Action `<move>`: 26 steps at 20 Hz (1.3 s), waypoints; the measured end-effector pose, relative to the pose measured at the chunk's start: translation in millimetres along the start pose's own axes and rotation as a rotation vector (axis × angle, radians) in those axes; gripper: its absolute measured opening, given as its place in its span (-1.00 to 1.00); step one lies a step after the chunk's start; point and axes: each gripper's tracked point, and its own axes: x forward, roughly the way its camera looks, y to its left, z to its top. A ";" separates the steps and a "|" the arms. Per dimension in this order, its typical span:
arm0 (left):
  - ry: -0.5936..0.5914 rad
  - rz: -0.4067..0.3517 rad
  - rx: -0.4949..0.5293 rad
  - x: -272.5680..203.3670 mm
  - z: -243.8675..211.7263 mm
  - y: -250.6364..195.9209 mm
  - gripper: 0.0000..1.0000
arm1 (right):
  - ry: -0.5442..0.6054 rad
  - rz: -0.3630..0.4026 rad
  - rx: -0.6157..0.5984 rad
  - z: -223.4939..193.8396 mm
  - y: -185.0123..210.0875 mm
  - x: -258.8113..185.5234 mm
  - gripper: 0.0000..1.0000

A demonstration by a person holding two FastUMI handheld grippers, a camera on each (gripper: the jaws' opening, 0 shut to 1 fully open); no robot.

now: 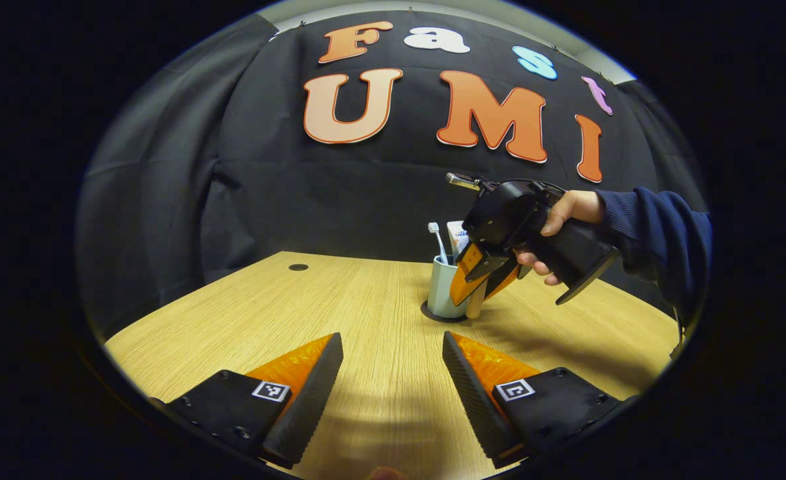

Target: Put the toothbrush and toothpaste on the desktop into the cup, then pick up the cup and place it on the coaster on the desktop.

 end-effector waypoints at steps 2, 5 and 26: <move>0.000 0.000 0.013 -0.2 2.6 -4.1 0.92 | -0.038 0.007 -0.017 -1.8 0.4 -12.6 0.27; -0.018 0.004 0.037 -5.1 11.7 -9.4 0.92 | -0.105 0.015 -0.037 -2.9 -2.9 -35.6 0.45; -0.215 -0.048 0.054 7.4 107.0 -86.4 0.92 | -0.808 -0.126 -0.010 -42.2 -130.8 -222.4 0.54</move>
